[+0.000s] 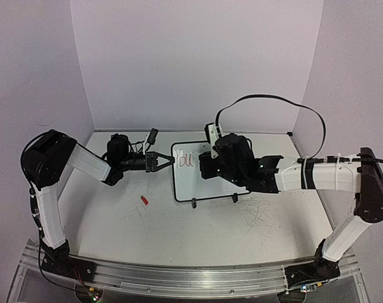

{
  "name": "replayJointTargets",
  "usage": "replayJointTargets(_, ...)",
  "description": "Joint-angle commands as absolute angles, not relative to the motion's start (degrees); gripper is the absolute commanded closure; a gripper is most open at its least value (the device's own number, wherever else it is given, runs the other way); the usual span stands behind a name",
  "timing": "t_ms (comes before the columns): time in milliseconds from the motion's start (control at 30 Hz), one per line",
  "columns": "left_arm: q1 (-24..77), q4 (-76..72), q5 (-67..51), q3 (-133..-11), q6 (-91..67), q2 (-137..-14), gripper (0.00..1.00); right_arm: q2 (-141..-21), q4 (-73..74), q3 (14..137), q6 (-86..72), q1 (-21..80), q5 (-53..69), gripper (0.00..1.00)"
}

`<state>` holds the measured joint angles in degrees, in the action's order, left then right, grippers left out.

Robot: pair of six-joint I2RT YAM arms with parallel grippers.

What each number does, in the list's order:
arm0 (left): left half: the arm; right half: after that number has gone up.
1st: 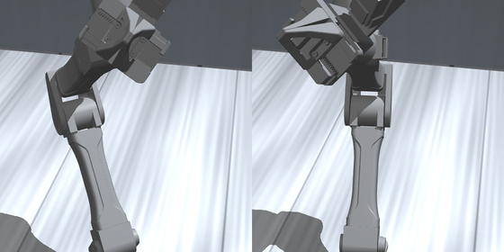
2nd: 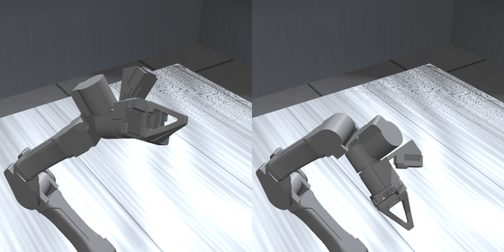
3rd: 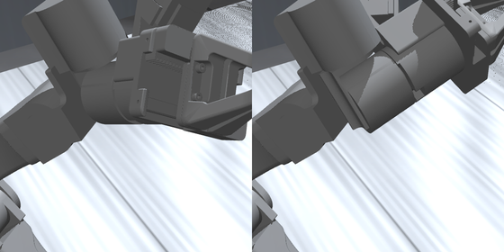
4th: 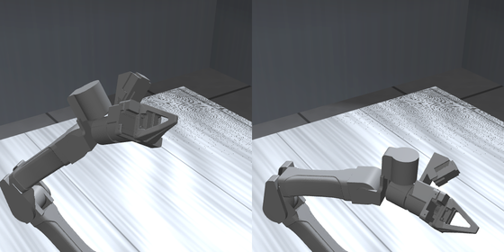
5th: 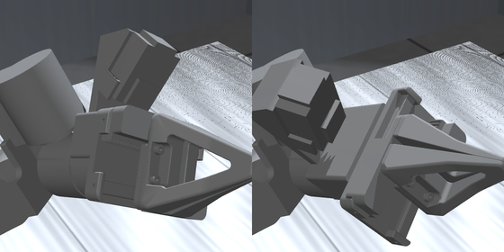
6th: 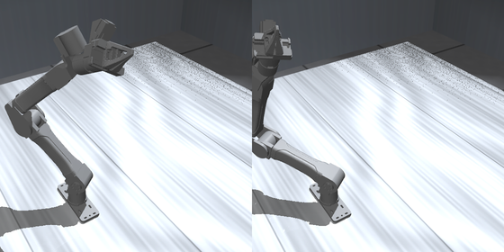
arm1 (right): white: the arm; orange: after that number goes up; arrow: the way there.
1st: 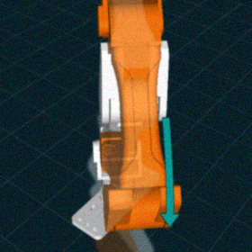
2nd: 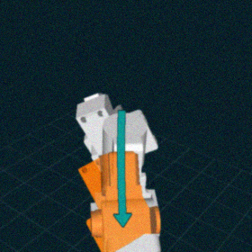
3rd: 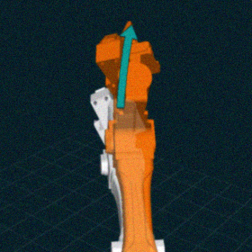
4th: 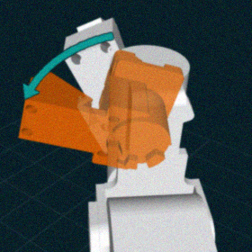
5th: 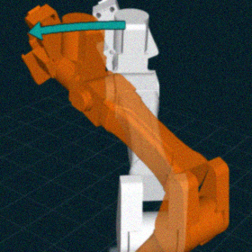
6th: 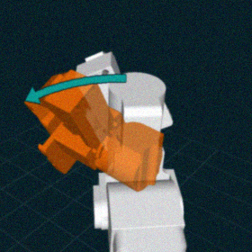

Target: Write a sentence on the whiteboard

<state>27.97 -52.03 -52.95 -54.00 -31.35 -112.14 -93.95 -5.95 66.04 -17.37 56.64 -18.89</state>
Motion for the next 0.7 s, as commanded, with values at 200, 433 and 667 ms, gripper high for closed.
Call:
replayJointTargets(200, 28.3, -52.5, -55.0, -55.1, -31.6, -108.6, 1.00, -96.9, -5.1, 70.6, -18.3, 56.3, -22.3, 1.00)
replayJointTargets(433, 28.4, -52.3, -55.0, -55.3, -31.5, -108.6, 1.00, -97.7, -4.2, 71.3, -19.2, 55.6, -21.9, 1.00)
replayJointTargets(667, 28.4, -52.3, -54.9, -55.1, -31.4, -108.5, 1.00, -98.3, -4.0, 71.5, -19.4, 55.3, -22.2, 1.00)
